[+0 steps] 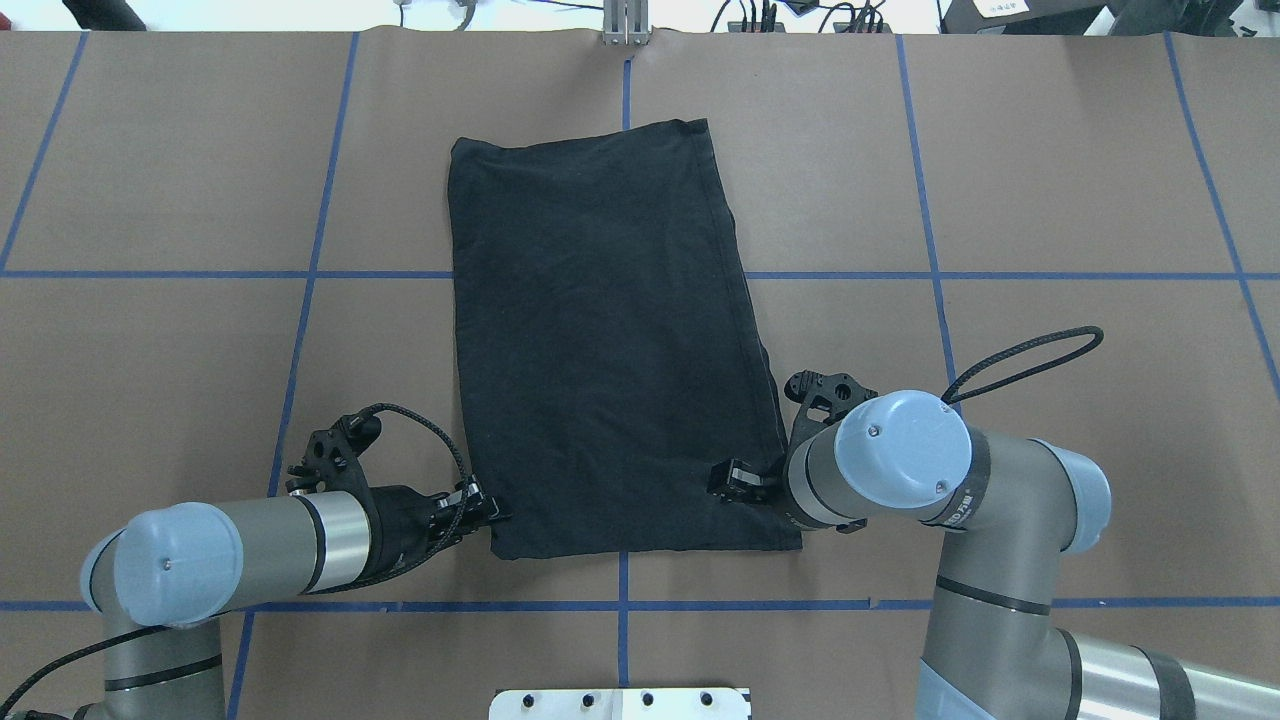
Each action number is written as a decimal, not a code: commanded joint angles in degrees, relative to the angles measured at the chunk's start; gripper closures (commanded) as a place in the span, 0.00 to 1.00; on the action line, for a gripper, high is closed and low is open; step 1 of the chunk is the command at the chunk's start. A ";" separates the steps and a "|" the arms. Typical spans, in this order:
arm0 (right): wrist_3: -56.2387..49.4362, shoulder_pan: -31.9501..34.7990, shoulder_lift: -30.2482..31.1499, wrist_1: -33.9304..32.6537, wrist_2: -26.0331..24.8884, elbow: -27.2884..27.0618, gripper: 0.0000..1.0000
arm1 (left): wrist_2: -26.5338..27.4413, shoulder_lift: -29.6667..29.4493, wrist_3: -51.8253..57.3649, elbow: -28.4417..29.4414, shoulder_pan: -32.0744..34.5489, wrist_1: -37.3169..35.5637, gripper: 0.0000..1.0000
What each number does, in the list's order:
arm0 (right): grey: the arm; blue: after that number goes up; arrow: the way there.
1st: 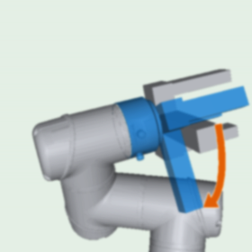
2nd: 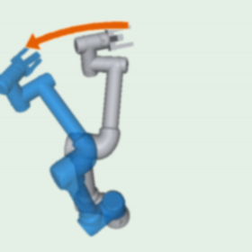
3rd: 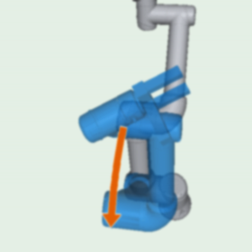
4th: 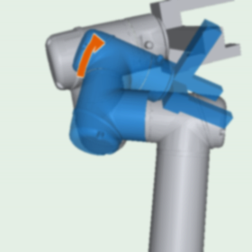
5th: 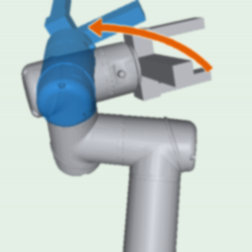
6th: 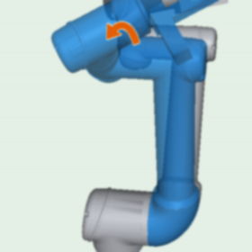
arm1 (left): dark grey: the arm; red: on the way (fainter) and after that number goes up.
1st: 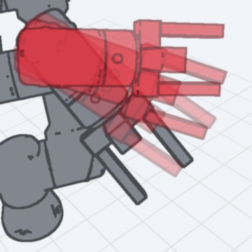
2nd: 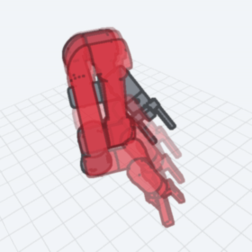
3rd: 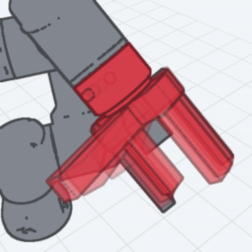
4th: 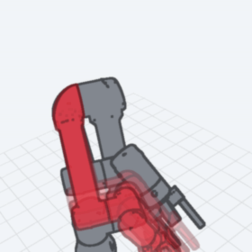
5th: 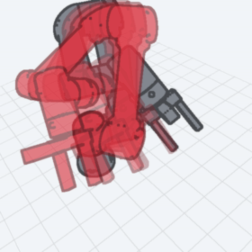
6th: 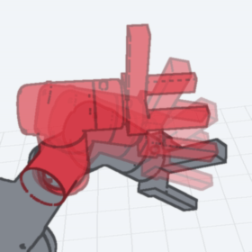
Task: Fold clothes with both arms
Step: 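Move the right gripper to the shirt's nearer corner and grasp it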
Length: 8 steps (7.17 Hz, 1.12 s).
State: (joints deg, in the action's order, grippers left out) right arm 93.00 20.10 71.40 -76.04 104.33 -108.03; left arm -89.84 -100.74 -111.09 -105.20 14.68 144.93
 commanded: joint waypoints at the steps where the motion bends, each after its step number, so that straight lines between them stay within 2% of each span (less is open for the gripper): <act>1: -0.10 -0.41 -0.04 -1.47 0.26 0.27 0.00 | 0.01 -0.07 0.00 -0.09 0.00 0.00 1.00; 8: -0.63 -0.50 -0.30 -1.56 0.26 1.59 0.01 | 0.01 -0.16 0.00 -0.09 0.00 0.00 1.00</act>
State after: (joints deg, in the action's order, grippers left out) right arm 92.44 19.65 71.11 -77.61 104.56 -106.62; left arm -89.85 -100.88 -111.09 -105.29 14.68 144.93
